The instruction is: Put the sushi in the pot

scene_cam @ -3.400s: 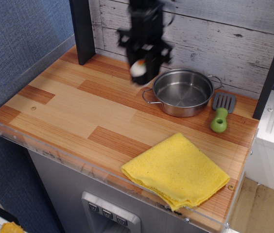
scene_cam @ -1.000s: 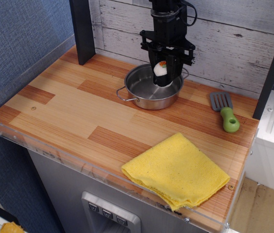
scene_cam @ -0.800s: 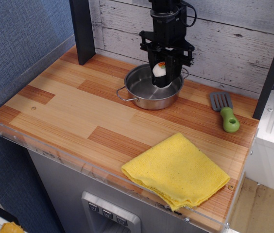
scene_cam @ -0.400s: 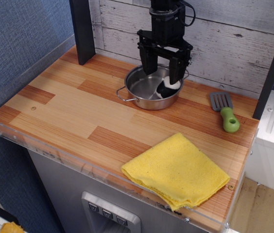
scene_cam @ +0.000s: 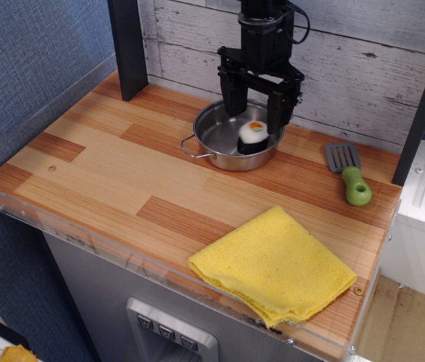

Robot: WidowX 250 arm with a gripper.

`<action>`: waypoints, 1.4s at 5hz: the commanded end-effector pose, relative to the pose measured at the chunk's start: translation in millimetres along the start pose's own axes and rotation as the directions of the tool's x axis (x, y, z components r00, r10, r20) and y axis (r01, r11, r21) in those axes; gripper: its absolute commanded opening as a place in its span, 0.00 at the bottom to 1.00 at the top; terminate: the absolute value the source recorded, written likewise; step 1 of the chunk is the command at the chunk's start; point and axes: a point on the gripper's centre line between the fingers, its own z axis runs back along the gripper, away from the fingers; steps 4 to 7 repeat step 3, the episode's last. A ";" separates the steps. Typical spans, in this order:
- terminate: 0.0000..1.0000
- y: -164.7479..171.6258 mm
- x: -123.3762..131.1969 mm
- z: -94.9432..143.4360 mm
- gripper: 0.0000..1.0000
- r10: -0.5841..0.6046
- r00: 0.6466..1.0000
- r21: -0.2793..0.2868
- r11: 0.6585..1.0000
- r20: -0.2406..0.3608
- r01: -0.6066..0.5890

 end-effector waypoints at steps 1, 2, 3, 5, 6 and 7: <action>0.00 -20.7 -15.1 92.6 1.00 0.005 0.980 0.169 0.985 0.199 -0.040; 0.00 -22.5 -21.7 103.5 1.00 0.019 0.974 0.167 0.984 0.228 -0.058; 1.00 -17.5 -26.2 100.4 1.00 0.048 0.975 0.140 0.987 0.215 -0.080; 1.00 -17.5 -26.2 100.4 1.00 0.048 0.975 0.140 0.987 0.215 -0.080; 1.00 -17.5 -26.2 100.4 1.00 0.048 0.975 0.140 0.987 0.215 -0.080; 1.00 -17.5 -26.2 100.4 1.00 0.048 0.975 0.140 0.987 0.215 -0.080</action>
